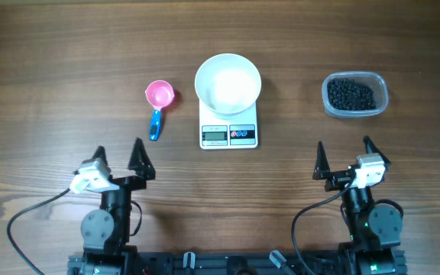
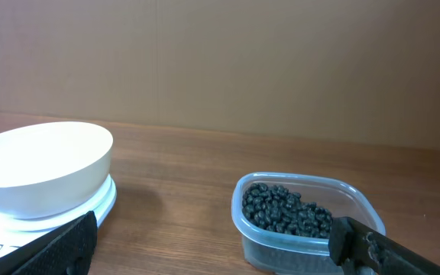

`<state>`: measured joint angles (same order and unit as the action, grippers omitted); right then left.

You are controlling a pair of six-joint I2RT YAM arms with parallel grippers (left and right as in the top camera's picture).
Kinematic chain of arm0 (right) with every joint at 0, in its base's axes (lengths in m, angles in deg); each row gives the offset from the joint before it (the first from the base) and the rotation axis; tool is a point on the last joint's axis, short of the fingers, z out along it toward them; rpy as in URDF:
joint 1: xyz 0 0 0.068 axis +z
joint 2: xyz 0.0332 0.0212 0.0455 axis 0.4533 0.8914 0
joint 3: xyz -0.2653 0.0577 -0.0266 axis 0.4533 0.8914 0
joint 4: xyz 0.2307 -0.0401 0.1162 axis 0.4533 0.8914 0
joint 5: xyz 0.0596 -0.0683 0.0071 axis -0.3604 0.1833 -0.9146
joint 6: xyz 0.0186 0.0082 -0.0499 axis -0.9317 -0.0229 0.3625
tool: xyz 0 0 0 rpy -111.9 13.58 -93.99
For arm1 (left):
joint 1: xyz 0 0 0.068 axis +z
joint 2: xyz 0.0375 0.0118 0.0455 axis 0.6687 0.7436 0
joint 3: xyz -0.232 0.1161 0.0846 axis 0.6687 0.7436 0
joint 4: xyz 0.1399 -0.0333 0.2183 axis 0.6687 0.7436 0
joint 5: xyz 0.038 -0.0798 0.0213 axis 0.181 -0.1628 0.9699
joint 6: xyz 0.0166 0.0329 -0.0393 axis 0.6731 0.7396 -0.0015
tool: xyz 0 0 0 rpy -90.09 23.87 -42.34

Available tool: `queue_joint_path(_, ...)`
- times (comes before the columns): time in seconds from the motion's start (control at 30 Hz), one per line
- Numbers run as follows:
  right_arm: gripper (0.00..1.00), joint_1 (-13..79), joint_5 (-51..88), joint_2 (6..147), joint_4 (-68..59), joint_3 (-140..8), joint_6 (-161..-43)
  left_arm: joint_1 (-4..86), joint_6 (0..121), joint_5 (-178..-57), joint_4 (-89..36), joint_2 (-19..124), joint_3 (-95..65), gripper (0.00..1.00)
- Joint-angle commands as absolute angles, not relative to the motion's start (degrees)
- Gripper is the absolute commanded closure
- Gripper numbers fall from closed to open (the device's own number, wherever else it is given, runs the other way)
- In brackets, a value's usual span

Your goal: Scoop item into bowl and weigh 150g on scale

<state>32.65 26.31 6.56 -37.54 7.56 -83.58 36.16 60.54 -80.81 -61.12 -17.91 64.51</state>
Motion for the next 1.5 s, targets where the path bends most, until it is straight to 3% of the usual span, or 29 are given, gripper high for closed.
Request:
queue_joint_path(0.0,0.0,32.6,26.4,6.0,-37.9,7.6,-83.5,36.6,60.5,-77.6,-66.3,-18.5,64.2,0.0)
queue_joint_path(0.17,0.0,32.6,26.4,6.0,-37.9,7.6,-83.5,36.6,60.5,-78.2,-63.1,-17.6,56.9,0.0)
queue_joint_path(0.33,0.0,32.6,26.4,6.1,-37.9,7.6,-83.5,36.6,61.2,-78.3,-52.5,-8.7,38.7,0.0)
queue_joint_path(0.47,0.0,32.6,26.4,6.0,-37.9,7.6,-83.5,36.6,65.1,-80.0,-40.6,4.8,21.2,0.0)
queue_joint_path(0.63,0.0,32.6,26.4,6.0,-37.9,7.6,-83.5,36.6,65.1,-80.0,-17.0,31.2,-5.7,0.0)
queue_joint_path(0.8,0.0,32.6,26.4,6.0,-37.9,7.6,-83.5,36.6,65.0,-80.0,-0.5,55.1,-21.3,0.0)
queue_joint_path(1.13,0.0,32.6,26.4,6.0,-37.9,7.6,-83.5,36.6,64.8,-81.6,0.6,84.0,-22.9,0.0)
queue_joint_path(1.2,0.0,32.6,26.4,6.1,-37.9,7.6,-83.5,36.6,64.9,-83.9,1.3,87.2,-22.7,0.05)
queue_joint_path(1.27,0.0,32.6,26.4,6.1,-37.9,7.6,-83.5,36.2,67.5,-86.2,1.8,89.5,-21.6,0.19)
queue_joint_path(1.47,0.0,32.6,26.4,6.0,-37.9,7.6,-83.5,34.0,74.7,-88.6,-3.9,91.9,-15.1,0.19)
